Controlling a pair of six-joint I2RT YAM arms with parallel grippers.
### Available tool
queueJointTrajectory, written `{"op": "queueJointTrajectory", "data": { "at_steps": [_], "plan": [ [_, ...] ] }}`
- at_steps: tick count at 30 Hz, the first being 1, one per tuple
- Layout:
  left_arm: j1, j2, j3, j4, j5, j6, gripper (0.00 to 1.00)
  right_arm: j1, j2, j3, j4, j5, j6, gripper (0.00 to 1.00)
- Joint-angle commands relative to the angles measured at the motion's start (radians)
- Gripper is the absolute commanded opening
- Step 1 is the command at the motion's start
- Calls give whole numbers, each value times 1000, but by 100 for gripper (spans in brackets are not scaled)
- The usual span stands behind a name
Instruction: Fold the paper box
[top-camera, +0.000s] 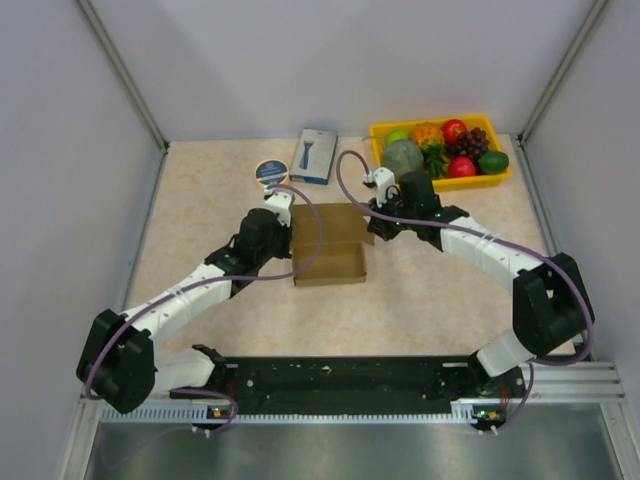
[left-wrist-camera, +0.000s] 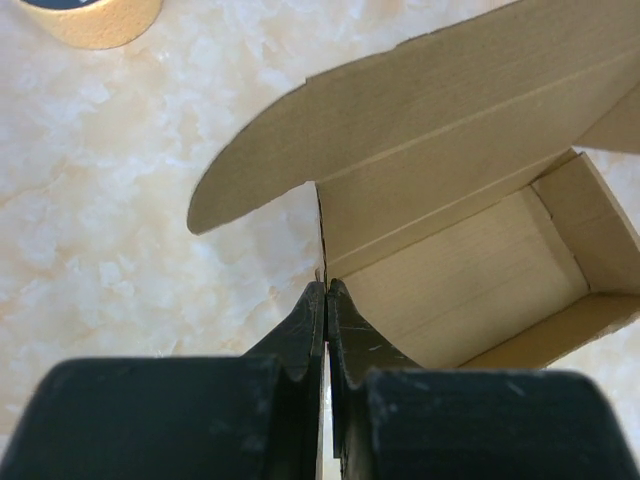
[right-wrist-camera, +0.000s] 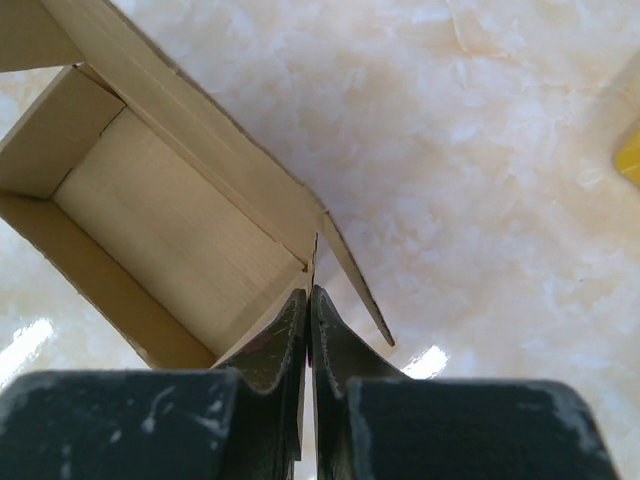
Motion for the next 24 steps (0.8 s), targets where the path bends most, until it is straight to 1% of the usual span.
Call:
{"op": "queueJointTrajectory", "data": {
  "at_steps": [1,3,4,6,7,11,15,16,18,19,24],
  "plan": [
    [-58,-37,-27,110,-151,-157,0,101,-83,-32,63,177,133,0],
    [-90,-29,-47,130,-220,-206,0,151,-97,-44,69,261,195,0],
    [-101,-26,-53,141,-235,-219,0,170,-107,-51,72,329,253,0],
    [-118,-20,-73,162,-263,-249,0,200,-120,-72,83,394,296,0],
    [-123,-20,-77,165,-295,-262,0,226,-129,-80,87,460,343,0],
    [-143,-40,-126,191,-332,-305,0,271,-146,-130,115,578,459,0],
    [-158,-74,-192,265,-366,-341,0,308,-144,-187,146,698,554,0],
    [-160,-80,-205,273,-369,-351,0,319,-146,-192,146,750,598,0],
    [-167,-98,-234,283,-378,-369,0,349,-149,-198,144,779,629,0],
    [-169,-103,-242,297,-381,-371,0,362,-149,-198,138,822,667,0],
    [-187,-121,-271,300,-390,-387,0,463,-138,-181,100,943,740,0]
  ]
}}
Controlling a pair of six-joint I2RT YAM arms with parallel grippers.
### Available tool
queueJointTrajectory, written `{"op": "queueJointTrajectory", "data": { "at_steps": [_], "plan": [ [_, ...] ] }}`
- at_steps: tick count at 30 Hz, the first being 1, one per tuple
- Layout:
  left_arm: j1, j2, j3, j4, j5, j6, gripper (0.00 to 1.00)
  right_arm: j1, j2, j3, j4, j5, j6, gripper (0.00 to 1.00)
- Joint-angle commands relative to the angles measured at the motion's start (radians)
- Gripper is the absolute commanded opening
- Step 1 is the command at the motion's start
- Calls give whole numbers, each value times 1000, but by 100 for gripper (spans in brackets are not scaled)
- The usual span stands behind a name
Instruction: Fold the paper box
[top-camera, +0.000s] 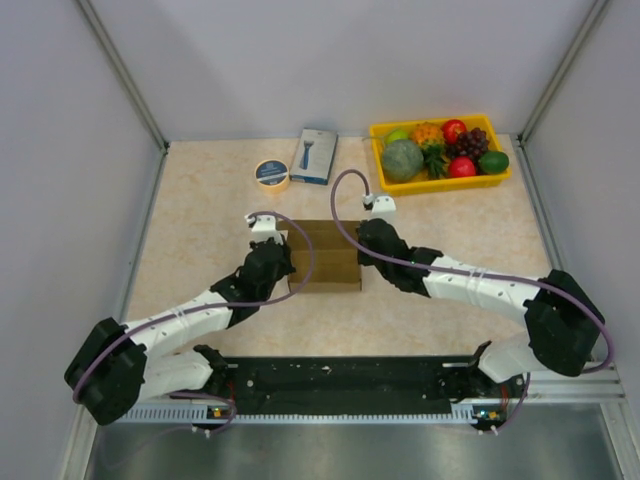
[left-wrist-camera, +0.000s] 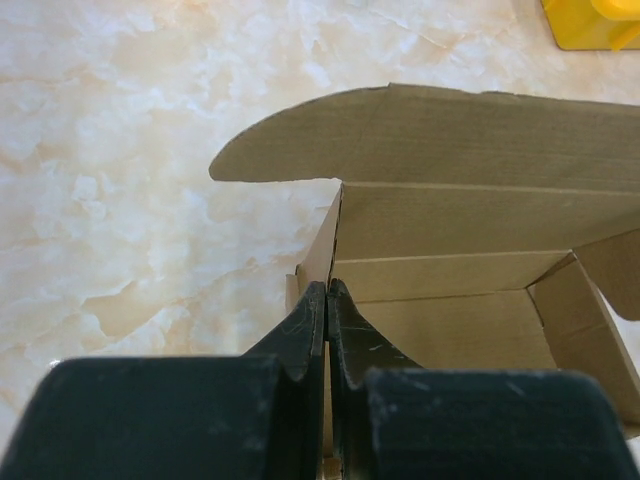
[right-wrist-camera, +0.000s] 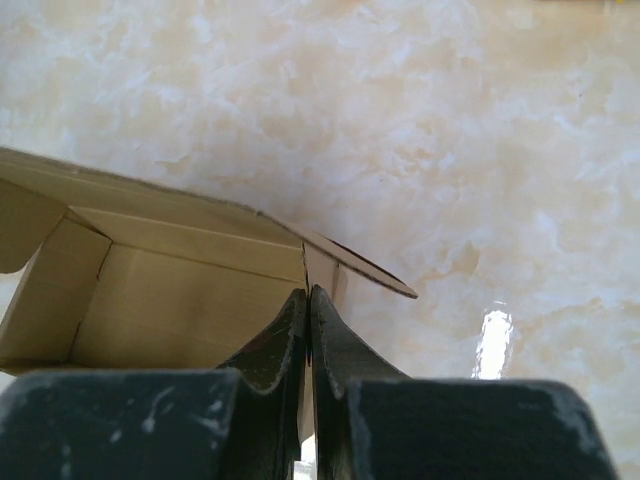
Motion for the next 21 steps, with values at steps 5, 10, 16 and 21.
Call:
{"op": "queueJointTrajectory", "data": {
  "at_steps": [5,10,16,21],
  "plan": [
    [-42,-38,-30,50,-38,-65,0,129,10,36,-92,254,170,0],
    [-65,-61,-49,58,-58,-74,0,146,10,65,-170,308,286,0],
    [-81,-80,-64,73,-74,-76,0,148,29,107,-195,380,328,0],
    [-84,-76,-70,102,-75,-74,0,148,52,104,-189,400,314,0]
  ]
}}
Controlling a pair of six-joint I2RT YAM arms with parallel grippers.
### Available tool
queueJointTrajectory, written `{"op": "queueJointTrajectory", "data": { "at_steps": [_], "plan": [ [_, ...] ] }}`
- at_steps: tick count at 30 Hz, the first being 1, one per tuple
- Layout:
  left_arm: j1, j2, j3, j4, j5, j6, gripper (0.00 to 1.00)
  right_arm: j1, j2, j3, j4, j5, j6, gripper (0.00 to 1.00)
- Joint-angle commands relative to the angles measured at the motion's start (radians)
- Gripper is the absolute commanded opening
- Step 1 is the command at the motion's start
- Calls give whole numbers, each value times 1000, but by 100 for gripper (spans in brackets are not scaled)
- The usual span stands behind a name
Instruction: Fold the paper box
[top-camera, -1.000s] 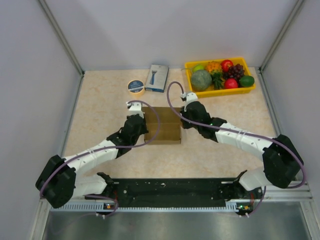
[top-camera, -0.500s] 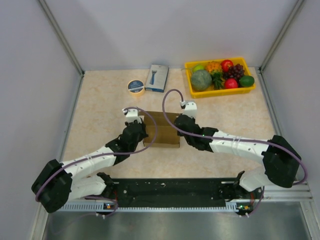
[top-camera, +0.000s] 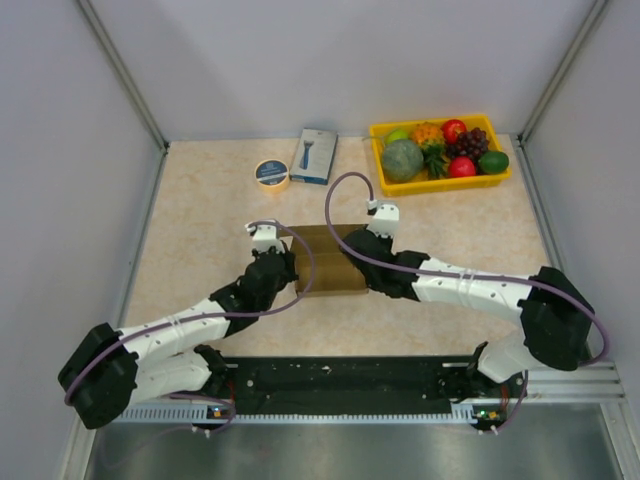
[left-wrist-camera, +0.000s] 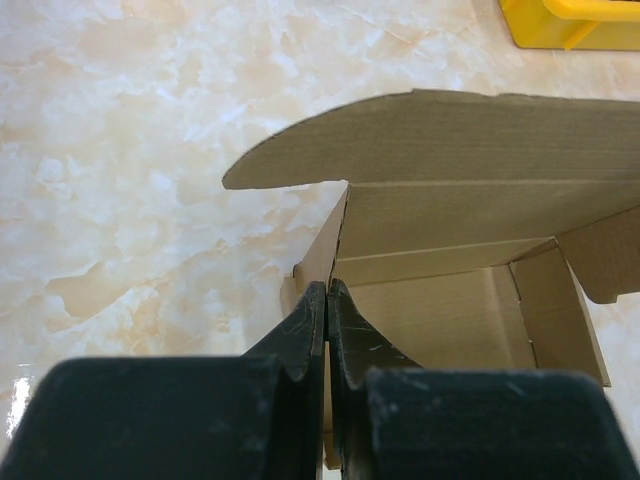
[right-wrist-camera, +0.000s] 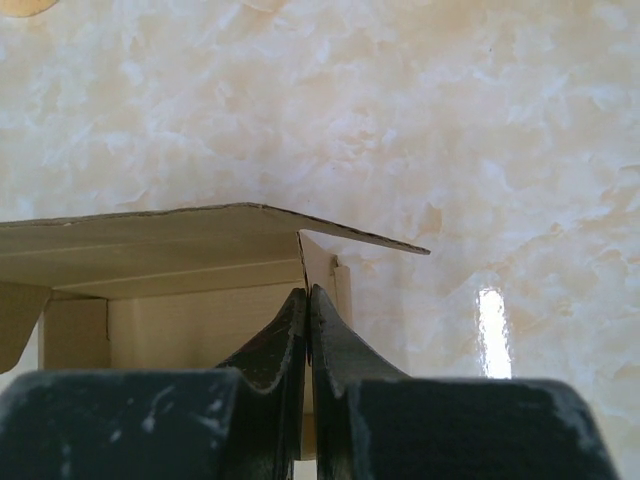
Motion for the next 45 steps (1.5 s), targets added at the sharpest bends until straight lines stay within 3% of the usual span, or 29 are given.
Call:
{"op": "queueJointTrajectory", "data": {
  "at_steps": [1,6,21,27,33,40,45],
  "plan": [
    [-8,-14,-24,96,-23,-21,0,12,14,16,19,74,7,0],
    [-16,-5,-50,134,-27,-34,0,12,-36,-94,209,16,-117,0],
    [-163,87,-4,90,-266,-107,0,38,-79,-213,335,31,-218,0],
    [-259,153,63,-50,-439,-207,0,63,-119,-282,409,42,-245,0],
    [-319,212,114,-136,-519,-284,0,73,-160,-347,452,48,-264,0],
    [-338,209,114,-118,-561,-276,0,78,-214,-410,573,42,-340,0],
    [-338,193,95,9,-599,-190,0,76,-188,-426,754,35,-447,0]
  ]
}}
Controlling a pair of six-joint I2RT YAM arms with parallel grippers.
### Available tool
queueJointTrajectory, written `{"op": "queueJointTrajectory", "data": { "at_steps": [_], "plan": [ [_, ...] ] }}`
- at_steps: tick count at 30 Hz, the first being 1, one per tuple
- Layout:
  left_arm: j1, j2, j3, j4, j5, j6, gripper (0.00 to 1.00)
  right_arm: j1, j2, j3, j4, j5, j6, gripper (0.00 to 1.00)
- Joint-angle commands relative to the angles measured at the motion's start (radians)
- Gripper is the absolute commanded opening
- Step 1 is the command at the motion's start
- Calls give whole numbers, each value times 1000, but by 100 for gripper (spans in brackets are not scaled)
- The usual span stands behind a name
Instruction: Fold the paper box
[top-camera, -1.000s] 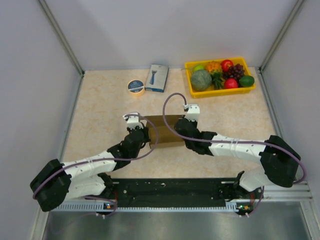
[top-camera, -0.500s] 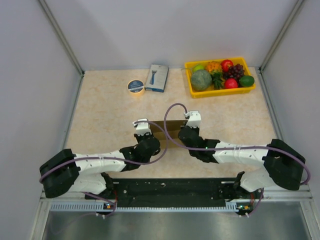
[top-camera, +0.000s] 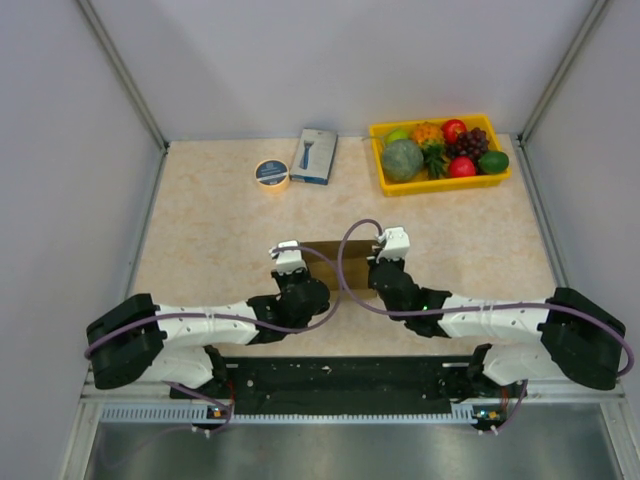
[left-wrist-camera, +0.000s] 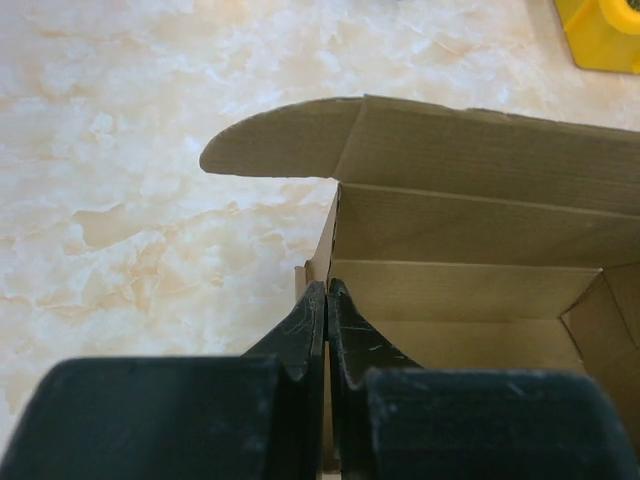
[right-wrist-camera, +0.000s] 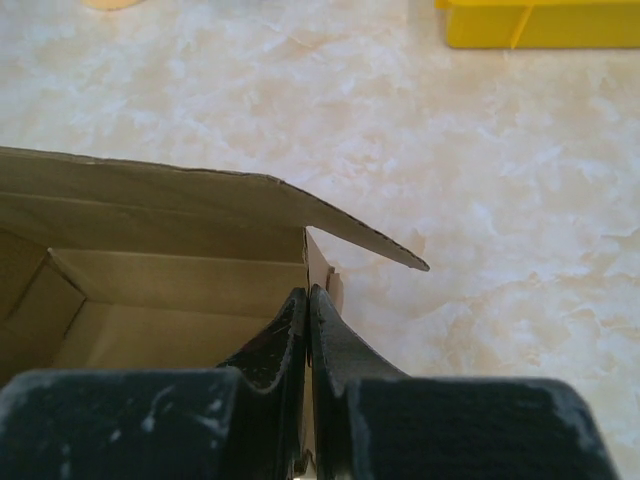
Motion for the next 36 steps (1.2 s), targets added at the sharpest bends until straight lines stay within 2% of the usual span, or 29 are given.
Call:
{"op": "queueJointTrajectory", "data": {
  "at_steps": [1,8,15,25,36],
  "plan": [
    [1,-20,0,177,-74,97,0,13,6,0,216,3,-109,0],
    [43,64,-34,485,-51,277,0,13,119,29,403,14,-212,0],
    [93,128,-83,660,3,363,0,10,205,9,554,19,-297,0],
    [100,122,-172,764,71,369,0,7,187,-71,582,8,-263,2],
    [97,155,-213,821,89,373,0,7,187,-68,536,3,-208,4]
  ]
}}
